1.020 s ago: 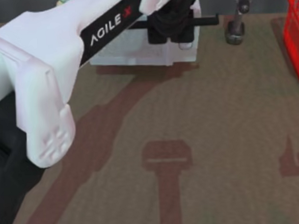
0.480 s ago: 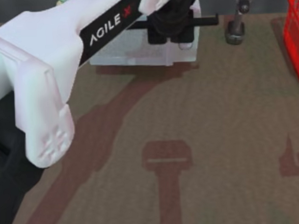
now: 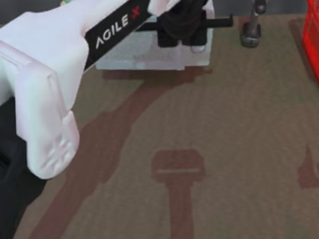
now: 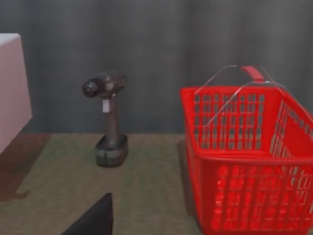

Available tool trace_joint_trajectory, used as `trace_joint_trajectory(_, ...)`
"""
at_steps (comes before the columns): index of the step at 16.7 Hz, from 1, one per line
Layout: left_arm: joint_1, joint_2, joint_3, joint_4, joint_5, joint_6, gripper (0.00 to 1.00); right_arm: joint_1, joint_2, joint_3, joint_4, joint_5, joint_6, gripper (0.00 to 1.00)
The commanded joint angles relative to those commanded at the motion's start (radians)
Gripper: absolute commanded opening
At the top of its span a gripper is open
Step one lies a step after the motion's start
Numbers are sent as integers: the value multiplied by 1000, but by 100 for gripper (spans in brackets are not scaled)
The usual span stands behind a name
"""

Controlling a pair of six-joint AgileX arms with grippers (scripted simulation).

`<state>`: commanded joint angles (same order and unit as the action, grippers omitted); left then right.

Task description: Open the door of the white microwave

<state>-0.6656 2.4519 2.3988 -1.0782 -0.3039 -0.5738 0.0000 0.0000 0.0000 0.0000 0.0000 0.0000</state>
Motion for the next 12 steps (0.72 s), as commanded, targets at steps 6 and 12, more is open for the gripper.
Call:
trace_joint_trajectory(6, 0, 0, 0, 0, 0, 0, 0, 0, 0, 0, 0, 0, 0, 100)
trace_joint_trajectory(12, -5, -19, -25, 19, 8, 6, 0, 0, 0, 0, 0, 0, 0, 100)
